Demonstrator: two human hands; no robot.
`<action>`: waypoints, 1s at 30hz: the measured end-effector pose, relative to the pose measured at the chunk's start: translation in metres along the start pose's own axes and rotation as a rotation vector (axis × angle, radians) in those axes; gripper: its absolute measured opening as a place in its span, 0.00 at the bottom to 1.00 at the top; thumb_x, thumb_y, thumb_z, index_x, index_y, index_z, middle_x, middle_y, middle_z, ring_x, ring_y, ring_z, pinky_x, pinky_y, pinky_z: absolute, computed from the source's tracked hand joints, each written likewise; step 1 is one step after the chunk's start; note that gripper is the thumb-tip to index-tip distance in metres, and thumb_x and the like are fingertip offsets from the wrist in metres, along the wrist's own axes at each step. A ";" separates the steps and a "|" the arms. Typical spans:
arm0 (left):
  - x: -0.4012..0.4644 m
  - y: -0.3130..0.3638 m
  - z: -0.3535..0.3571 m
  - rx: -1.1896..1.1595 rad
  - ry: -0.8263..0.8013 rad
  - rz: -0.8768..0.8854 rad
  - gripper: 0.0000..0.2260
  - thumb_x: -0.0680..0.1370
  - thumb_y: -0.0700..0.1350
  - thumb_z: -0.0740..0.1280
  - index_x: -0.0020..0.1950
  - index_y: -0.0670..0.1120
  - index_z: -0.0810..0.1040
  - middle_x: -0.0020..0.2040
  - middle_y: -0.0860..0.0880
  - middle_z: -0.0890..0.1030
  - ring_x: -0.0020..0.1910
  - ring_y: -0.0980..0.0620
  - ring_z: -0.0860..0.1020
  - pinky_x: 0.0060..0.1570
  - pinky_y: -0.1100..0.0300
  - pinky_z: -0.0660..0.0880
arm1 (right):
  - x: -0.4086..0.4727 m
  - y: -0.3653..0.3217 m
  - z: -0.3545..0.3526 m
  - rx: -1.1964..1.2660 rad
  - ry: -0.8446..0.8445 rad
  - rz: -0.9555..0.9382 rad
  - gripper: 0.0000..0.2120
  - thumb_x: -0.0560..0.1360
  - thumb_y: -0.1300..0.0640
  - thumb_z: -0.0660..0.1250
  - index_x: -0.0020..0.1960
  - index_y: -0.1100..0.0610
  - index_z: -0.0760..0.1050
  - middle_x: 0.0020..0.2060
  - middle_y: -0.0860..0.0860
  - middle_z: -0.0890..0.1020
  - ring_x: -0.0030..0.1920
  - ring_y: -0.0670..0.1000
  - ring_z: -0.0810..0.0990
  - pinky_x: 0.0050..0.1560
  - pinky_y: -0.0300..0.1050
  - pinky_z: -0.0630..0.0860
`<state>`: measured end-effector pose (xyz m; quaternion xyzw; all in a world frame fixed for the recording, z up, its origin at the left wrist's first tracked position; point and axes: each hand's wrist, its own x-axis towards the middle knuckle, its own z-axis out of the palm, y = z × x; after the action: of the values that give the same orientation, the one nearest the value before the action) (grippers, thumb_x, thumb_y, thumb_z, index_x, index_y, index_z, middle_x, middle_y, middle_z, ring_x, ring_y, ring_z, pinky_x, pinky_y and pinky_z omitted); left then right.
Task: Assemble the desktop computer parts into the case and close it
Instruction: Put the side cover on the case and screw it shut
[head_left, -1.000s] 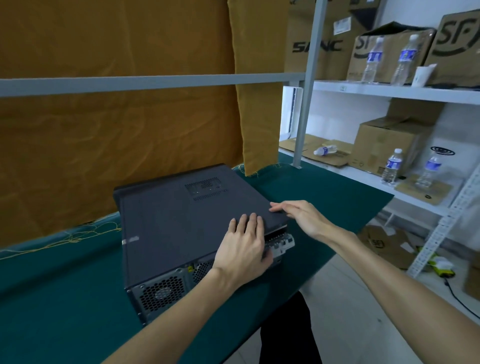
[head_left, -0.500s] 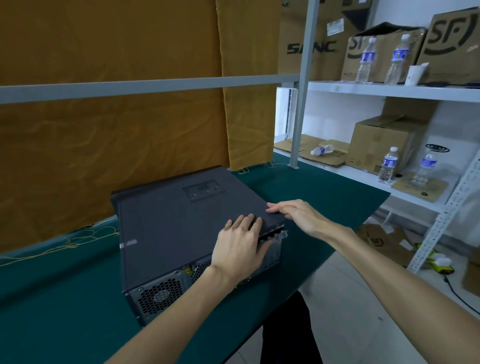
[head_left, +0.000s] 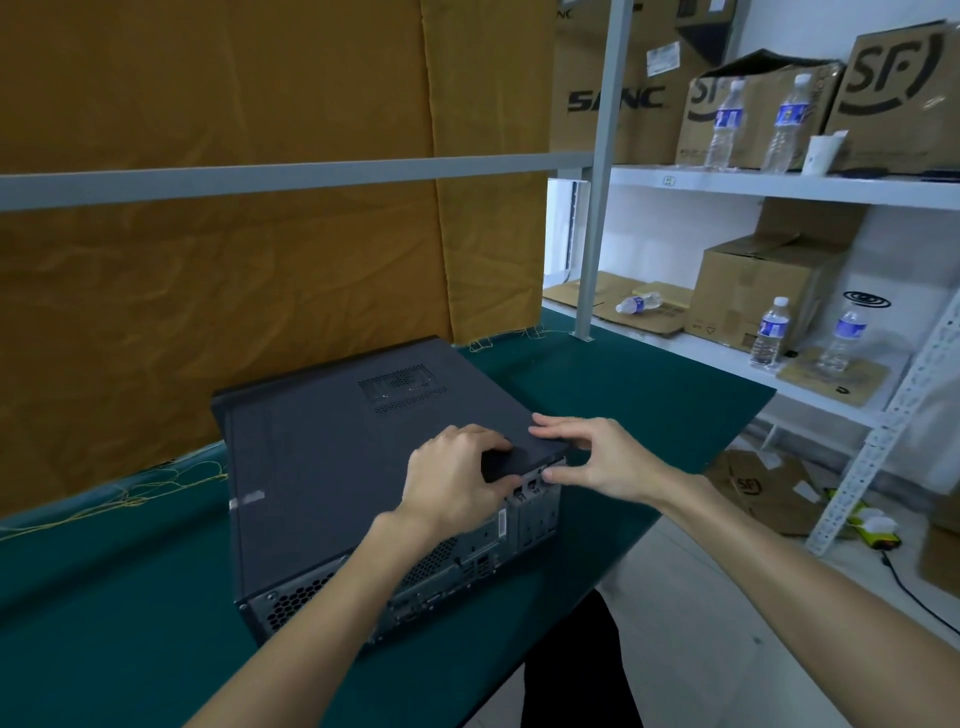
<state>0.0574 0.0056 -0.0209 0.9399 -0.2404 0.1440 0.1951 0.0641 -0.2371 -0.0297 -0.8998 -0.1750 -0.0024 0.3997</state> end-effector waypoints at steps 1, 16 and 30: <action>0.002 -0.004 -0.003 -0.046 -0.048 0.016 0.19 0.76 0.60 0.71 0.66 0.58 0.80 0.66 0.60 0.79 0.63 0.54 0.75 0.59 0.58 0.71 | 0.002 -0.003 -0.005 0.016 -0.015 0.009 0.28 0.72 0.57 0.80 0.70 0.48 0.78 0.74 0.42 0.72 0.70 0.32 0.69 0.67 0.25 0.65; 0.109 -0.143 -0.010 0.027 0.006 -0.501 0.21 0.85 0.52 0.58 0.76 0.46 0.70 0.78 0.44 0.66 0.77 0.42 0.62 0.75 0.44 0.60 | 0.202 -0.035 0.045 -0.559 -0.201 0.139 0.37 0.85 0.36 0.45 0.83 0.59 0.41 0.83 0.53 0.42 0.82 0.51 0.41 0.81 0.52 0.42; 0.166 -0.204 0.004 0.227 -0.061 -0.600 0.27 0.82 0.63 0.52 0.76 0.49 0.68 0.73 0.44 0.73 0.74 0.43 0.67 0.75 0.44 0.57 | 0.299 -0.017 0.060 -0.578 -0.174 0.091 0.41 0.82 0.33 0.48 0.84 0.57 0.43 0.83 0.50 0.43 0.82 0.48 0.41 0.82 0.53 0.46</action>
<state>0.3019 0.1028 -0.0242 0.9885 0.0594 0.0777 0.1152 0.3313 -0.0896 -0.0150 -0.9799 -0.1602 0.0431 0.1104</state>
